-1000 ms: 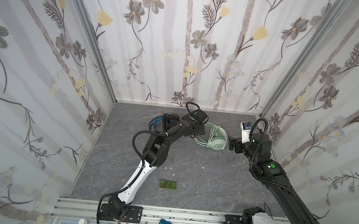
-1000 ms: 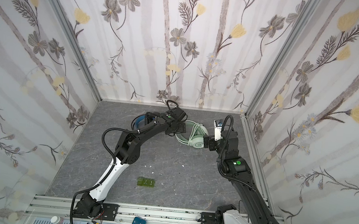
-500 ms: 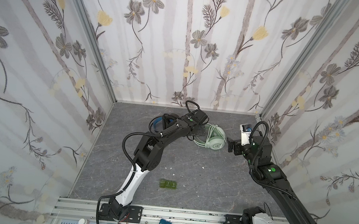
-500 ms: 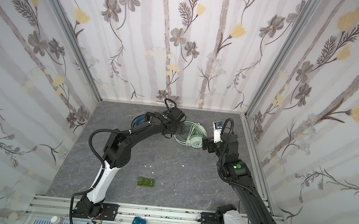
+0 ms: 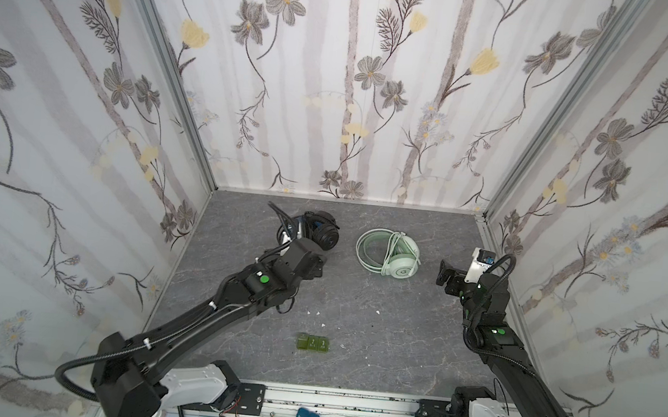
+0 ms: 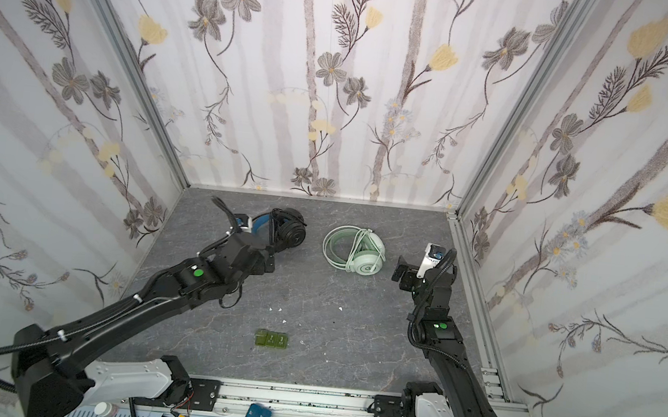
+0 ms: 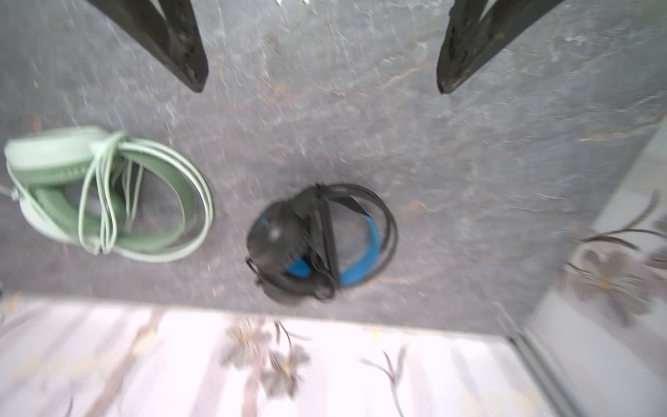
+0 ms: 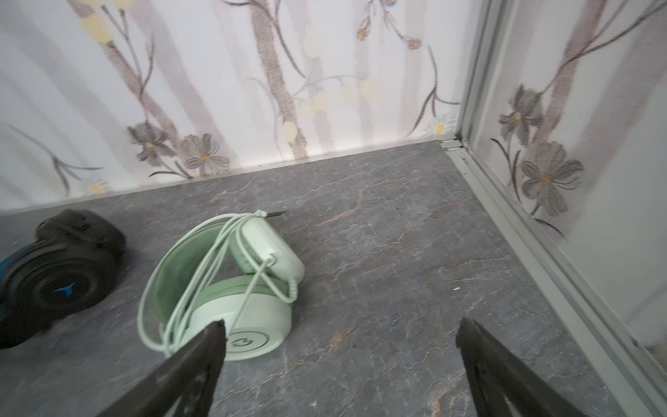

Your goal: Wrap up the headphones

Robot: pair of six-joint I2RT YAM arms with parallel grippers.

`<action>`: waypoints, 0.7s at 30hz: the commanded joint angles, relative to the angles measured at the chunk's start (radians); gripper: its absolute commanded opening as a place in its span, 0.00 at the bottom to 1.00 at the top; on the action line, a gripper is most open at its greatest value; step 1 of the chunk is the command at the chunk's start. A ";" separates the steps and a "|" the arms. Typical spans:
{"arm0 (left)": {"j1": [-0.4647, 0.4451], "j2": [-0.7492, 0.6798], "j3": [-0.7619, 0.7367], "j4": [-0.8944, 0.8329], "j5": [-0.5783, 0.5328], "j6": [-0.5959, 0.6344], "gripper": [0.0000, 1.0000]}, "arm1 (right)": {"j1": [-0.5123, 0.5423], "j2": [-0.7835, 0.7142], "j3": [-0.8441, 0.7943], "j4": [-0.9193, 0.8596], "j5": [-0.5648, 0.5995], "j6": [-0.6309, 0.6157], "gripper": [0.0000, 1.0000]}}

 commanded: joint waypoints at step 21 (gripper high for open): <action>0.604 0.362 -0.508 1.165 0.347 0.545 1.00 | -0.072 0.404 -0.207 0.943 -0.096 -0.165 1.00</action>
